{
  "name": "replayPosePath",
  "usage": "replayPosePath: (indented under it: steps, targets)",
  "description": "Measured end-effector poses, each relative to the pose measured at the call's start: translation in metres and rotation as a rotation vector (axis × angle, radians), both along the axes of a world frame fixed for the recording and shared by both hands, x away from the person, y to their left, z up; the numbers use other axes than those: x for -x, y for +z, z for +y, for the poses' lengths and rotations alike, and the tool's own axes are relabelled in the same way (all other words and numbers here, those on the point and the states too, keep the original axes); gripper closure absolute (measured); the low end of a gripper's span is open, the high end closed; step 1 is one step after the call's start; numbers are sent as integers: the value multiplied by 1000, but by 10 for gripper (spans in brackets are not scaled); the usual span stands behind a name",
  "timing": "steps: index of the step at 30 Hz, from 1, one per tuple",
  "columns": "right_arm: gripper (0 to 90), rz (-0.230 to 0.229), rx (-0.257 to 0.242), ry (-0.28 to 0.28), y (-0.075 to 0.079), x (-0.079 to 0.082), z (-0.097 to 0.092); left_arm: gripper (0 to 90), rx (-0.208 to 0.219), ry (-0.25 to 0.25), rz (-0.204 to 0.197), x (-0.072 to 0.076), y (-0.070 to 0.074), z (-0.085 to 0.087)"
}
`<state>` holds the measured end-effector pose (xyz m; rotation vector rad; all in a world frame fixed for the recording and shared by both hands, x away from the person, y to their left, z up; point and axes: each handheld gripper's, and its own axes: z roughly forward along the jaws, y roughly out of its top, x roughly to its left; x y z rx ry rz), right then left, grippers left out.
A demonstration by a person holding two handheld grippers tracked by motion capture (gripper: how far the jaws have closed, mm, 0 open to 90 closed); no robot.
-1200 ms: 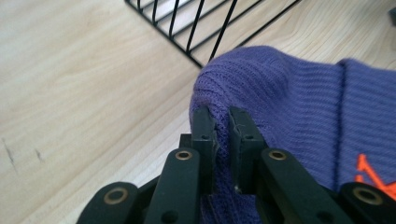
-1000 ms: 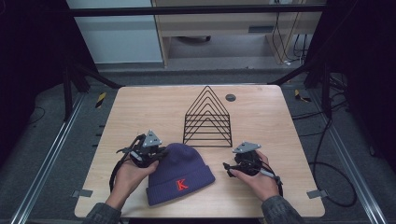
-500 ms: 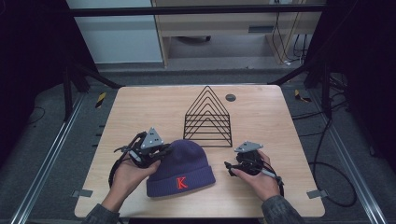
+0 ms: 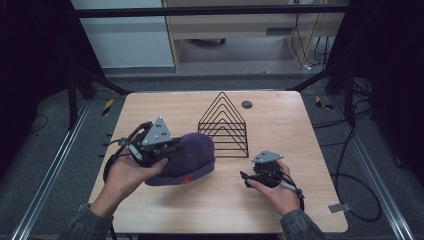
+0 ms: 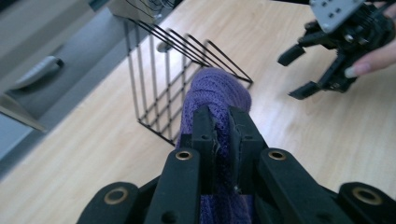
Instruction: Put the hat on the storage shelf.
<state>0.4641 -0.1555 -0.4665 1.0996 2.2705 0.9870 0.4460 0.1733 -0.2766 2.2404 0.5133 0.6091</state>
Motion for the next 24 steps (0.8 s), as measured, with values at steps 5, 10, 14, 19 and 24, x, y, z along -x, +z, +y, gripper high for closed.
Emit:
replayPosePath:
  steps: [5,10,14,19,24]
  targets:
    - [315,-32,-34,29,8,3,2,819,5,1,-10,-6,16,4]
    - [364,-116,-69,68,28,10,9,819,25,-23,-17,-11,28,1]
    - [397,-157,-114,106,47,12,12,819,22,-34,-22,-17,33,-3]
    - [403,-159,-135,194,68,8,20,819,28,-46,-32,-23,43,-6]
    - [376,-153,-140,261,86,-3,29,818,39,-62,-59,-26,56,-8]
